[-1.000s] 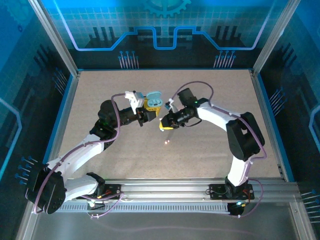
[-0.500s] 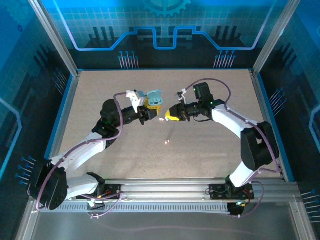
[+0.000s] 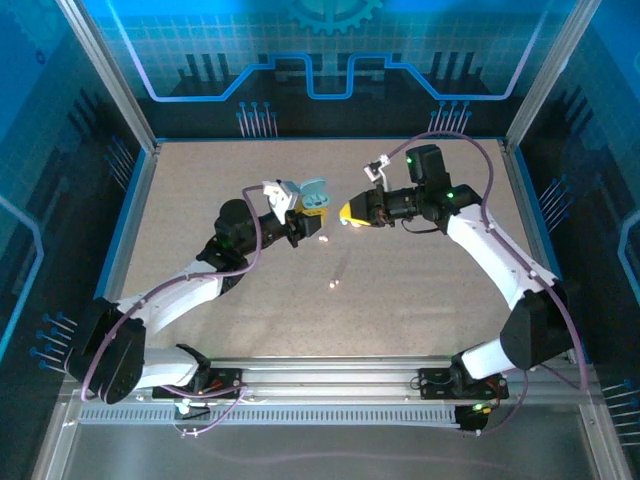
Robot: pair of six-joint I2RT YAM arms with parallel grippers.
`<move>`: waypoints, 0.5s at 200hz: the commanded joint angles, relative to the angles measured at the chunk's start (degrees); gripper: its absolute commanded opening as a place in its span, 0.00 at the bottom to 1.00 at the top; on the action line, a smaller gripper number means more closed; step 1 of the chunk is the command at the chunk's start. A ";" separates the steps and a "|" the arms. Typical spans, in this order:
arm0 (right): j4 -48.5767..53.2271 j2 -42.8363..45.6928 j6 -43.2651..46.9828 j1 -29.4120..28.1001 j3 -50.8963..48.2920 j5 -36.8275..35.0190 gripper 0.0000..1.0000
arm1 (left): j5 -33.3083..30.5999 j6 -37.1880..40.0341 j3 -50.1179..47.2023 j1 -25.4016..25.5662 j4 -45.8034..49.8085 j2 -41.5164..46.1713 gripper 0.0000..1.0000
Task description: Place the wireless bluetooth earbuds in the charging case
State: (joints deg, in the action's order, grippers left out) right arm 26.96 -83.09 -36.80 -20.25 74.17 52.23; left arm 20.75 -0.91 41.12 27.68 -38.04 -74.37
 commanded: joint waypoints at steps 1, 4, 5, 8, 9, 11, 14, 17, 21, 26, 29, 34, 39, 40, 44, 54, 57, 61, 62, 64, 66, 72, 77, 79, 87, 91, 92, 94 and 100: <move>4.01 2.67 1.52 0.77 2.69 -0.86 0.17 | -2.47 2.13 1.26 0.94 -3.49 -1.23 0.35; 3.98 2.82 1.48 0.82 2.87 -0.86 0.17 | -2.52 2.47 1.35 1.12 -3.53 -1.34 0.35; 3.98 2.92 1.43 0.82 2.89 -0.84 0.17 | -2.54 2.57 1.38 1.18 -3.48 -1.37 0.35; 3.98 3.20 1.43 0.83 3.10 -0.81 0.17 | -2.60 2.84 1.51 1.41 -3.49 -1.49 0.34; 3.98 3.28 1.45 0.83 3.09 -0.86 0.17 | -2.62 2.93 1.51 1.46 -3.51 -1.53 0.35; 3.93 3.39 1.35 0.80 3.20 -0.95 0.17 | -2.69 3.10 1.55 1.64 -3.50 -1.63 0.35; 3.89 3.59 1.34 0.75 3.37 -1.05 0.17 | -2.73 3.36 1.62 1.78 -3.52 -1.75 0.35; 3.87 3.77 1.36 0.70 3.55 -1.16 0.17 | -2.88 3.62 1.67 1.98 -3.58 -1.90 0.34; 3.81 4.10 1.38 0.60 3.70 -1.36 0.17 | -2.91 3.91 1.76 2.26 -3.59 -2.05 0.34; 3.85 4.39 1.53 0.39 4.02 -1.72 0.17 | -3.02 4.23 1.90 2.58 -3.65 -2.38 0.35; 3.76 4.54 1.59 0.22 4.26 -1.97 0.17 | -3.09 4.46 2.06 2.75 -3.68 -2.46 0.35; 3.78 4.75 1.79 -0.08 4.65 -2.36 0.17 | -3.25 4.75 2.12 3.06 -3.79 -2.69 0.35; 3.72 4.86 1.98 -0.42 5.02 -2.79 0.17 | -3.45 5.16 2.24 3.37 -3.79 -2.94 0.35; 3.71 4.91 2.03 -0.50 5.11 -2.86 0.17 | -3.45 5.23 2.27 3.40 -3.79 -3.00 0.35; 3.80 4.91 2.08 -0.71 5.46 -3.20 0.17 | -3.65 5.76 2.48 3.77 -3.61 -3.10 0.35; 3.95 4.70 2.24 -1.31 6.33 -3.90 0.17 | -4.00 6.75 2.77 4.57 -3.26 -3.19 0.35; 4.08 4.57 2.33 -1.43 6.46 -4.06 0.17 | -4.10 6.99 2.88 4.78 -3.28 -3.23 0.35; 4.31 4.40 2.55 -1.68 6.82 -4.48 0.17 | -4.26 7.30 2.90 5.02 -3.46 -3.28 0.34; 4.41 4.32 2.58 -1.74 6.93 -4.54 0.17 | -4.29 7.36 2.86 5.06 -3.49 -3.30 0.35; 4.57 4.25 2.71 -1.86 7.12 -4.77 0.17 | -4.35 7.40 2.90 5.16 -3.54 -3.32 0.35; 4.72 4.14 2.81 -2.00 7.30 -4.99 0.17 | -4.44 7.52 2.84 5.25 -3.71 -3.39 0.35; 5.17 3.86 3.18 -2.47 7.75 -5.78 0.17 | -4.73 7.68 2.86 5.57 -3.97 -3.41 0.35; 5.38 3.65 3.39 -2.87 8.05 -6.47 0.17 | -4.76 7.95 2.83 5.79 -4.12 -3.57 0.35; 5.43 3.57 3.46 -3.06 8.17 -6.84 0.17 | -4.76 8.01 2.89 5.80 -4.18 -3.54 0.35; 5.39 3.31 3.56 -3.75 8.55 -7.93 0.17 | -4.67 8.20 2.98 6.10 -4.24 -3.68 0.35; 5.22 3.12 3.64 -4.07 8.70 -8.37 0.17 | -4.67 8.20 2.95 6.14 -4.39 -3.68 0.35; 5.17 3.11 3.65 -4.13 8.75 -8.55 0.17 | -4.71 8.20 2.97 6.15 -4.40 -3.68 0.35; 5.13 3.04 3.72 -4.32 8.79 -8.74 0.17 | -4.75 8.20 2.95 6.22 -4.47 -3.72 0.35; 5.31 2.81 3.98 -4.83 9.09 -9.71 0.17 | -4.82 8.20 2.93 6.38 -4.68 -3.77 0.35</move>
State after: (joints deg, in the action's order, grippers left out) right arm 30.44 -79.42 -34.68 -22.92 80.95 46.59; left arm 17.17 4.99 42.09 33.23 -39.40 -77.76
